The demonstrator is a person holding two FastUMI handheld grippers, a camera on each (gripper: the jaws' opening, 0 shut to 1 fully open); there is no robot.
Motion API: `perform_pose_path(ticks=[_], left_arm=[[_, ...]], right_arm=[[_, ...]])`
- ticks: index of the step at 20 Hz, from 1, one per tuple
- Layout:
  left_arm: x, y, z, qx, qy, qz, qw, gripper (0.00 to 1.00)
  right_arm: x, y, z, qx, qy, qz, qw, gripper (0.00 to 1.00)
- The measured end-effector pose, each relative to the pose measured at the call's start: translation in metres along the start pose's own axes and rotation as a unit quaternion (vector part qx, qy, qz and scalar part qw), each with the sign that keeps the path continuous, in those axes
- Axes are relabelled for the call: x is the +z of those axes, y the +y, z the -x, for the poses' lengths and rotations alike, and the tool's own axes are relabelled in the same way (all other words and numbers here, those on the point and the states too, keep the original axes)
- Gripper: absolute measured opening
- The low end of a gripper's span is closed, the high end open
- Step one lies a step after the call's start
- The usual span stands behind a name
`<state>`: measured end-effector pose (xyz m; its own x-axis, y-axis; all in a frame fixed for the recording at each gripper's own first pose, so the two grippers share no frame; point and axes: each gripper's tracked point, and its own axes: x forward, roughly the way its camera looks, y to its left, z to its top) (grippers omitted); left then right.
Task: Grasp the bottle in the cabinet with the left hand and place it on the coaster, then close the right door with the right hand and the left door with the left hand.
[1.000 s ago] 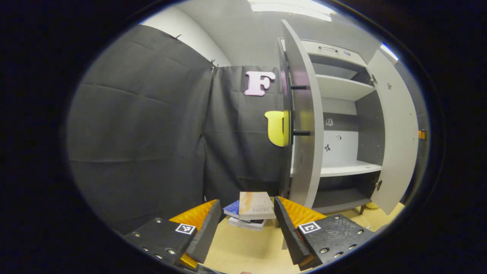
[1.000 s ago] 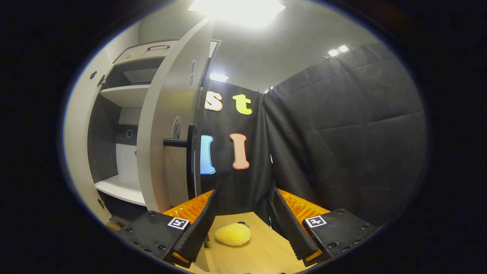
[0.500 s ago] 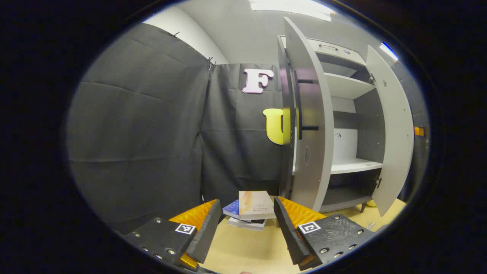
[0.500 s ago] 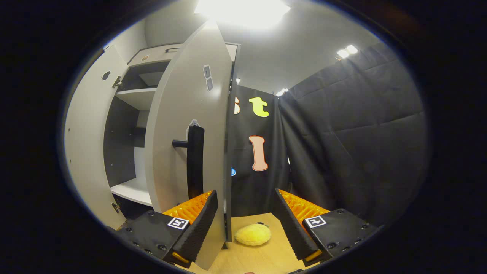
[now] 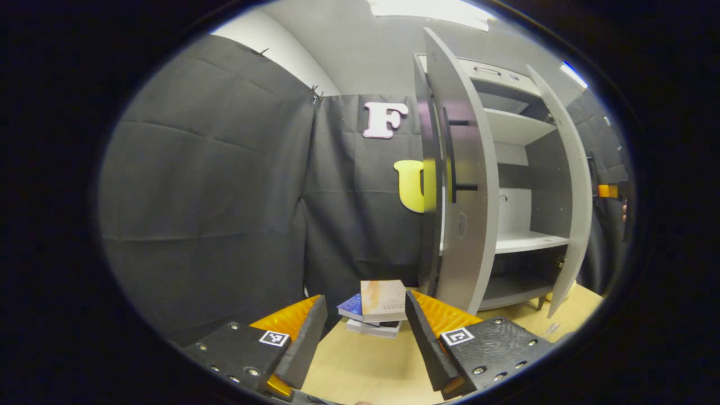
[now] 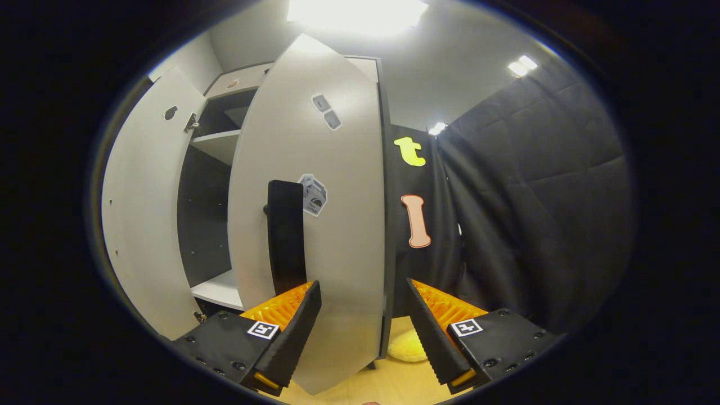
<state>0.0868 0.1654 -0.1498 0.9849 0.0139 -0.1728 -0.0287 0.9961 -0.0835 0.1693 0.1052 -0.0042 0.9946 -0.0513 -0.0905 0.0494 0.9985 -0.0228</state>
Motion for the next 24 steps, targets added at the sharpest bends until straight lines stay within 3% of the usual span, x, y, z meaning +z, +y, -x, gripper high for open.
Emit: perform_pose_path(ticks=[4,10,11,15,17,18,24], left_arm=[[-0.002,0.002,0.004,0.004,0.002,0.001,1.000,0.89],[0.014,0.007,-0.002,0.006,-0.004,0.014,1.000,0.89],[0.021,0.007,-0.007,0.006,-0.007,0.015,1.000,0.89],[0.066,0.009,-0.028,0.011,-0.031,0.012,0.999,0.89],[0.084,0.005,-0.044,0.008,-0.035,0.013,0.999,0.82],[0.093,0.002,-0.051,0.004,-0.036,0.015,0.999,0.89],[0.144,-0.027,-0.079,-0.006,-0.065,0.020,0.998,0.89]], right_arm=[[-0.004,0.017,-0.012,0.013,0.008,0.011,1.000,0.95],[-0.003,0.011,-0.005,0.015,0.011,-0.004,1.000,0.93],[-0.004,0.004,-0.001,0.011,0.010,-0.002,1.000,0.97],[-0.004,-0.023,0.016,-0.006,0.007,0.013,1.000,0.97],[-0.009,-0.037,0.025,-0.014,0.009,0.017,1.000,0.97],[-0.010,-0.044,0.029,-0.018,0.010,0.017,1.000,0.97],[-0.022,-0.091,0.052,-0.045,0.019,0.018,0.999,0.97]])
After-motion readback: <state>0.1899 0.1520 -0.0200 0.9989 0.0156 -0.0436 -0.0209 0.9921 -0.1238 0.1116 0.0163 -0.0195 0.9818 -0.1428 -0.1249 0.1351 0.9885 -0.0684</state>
